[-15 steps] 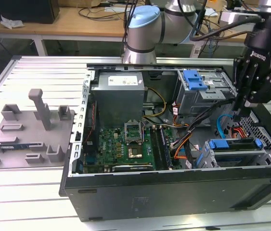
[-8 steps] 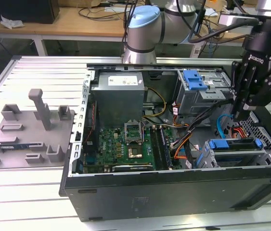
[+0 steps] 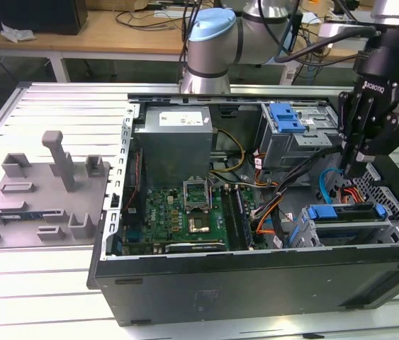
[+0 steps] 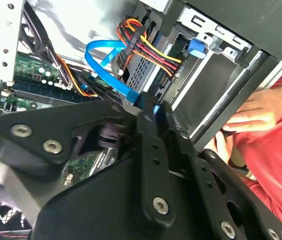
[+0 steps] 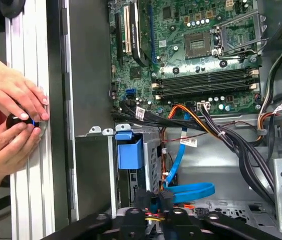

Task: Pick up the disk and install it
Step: 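Insert the second disk wire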

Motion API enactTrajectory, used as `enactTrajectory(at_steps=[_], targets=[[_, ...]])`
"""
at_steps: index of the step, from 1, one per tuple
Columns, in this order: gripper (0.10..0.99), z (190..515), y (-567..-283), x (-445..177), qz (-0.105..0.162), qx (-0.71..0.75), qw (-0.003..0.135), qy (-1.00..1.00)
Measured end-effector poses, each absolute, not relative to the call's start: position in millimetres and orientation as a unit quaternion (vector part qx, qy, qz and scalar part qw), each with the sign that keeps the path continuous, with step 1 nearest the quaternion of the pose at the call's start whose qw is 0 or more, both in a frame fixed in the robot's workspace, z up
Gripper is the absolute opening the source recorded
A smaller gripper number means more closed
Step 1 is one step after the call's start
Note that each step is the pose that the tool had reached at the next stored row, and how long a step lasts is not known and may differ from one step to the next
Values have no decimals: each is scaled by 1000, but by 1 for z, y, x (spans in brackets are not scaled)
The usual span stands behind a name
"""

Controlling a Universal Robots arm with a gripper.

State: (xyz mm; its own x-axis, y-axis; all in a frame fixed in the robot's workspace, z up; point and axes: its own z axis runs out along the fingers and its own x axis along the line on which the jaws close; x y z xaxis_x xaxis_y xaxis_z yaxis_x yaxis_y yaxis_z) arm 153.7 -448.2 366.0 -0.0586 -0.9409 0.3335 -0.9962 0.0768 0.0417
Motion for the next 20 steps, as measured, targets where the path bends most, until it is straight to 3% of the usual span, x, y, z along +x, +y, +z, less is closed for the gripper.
enactTrajectory(at_steps=[1, 13, 20], targets=[[161, 366, -448, 154, 101, 672, 139, -721], [161, 360, -448, 152, 103, 671, 141, -720], [161, 360, -461, 146, 102, 672, 110, -725]])
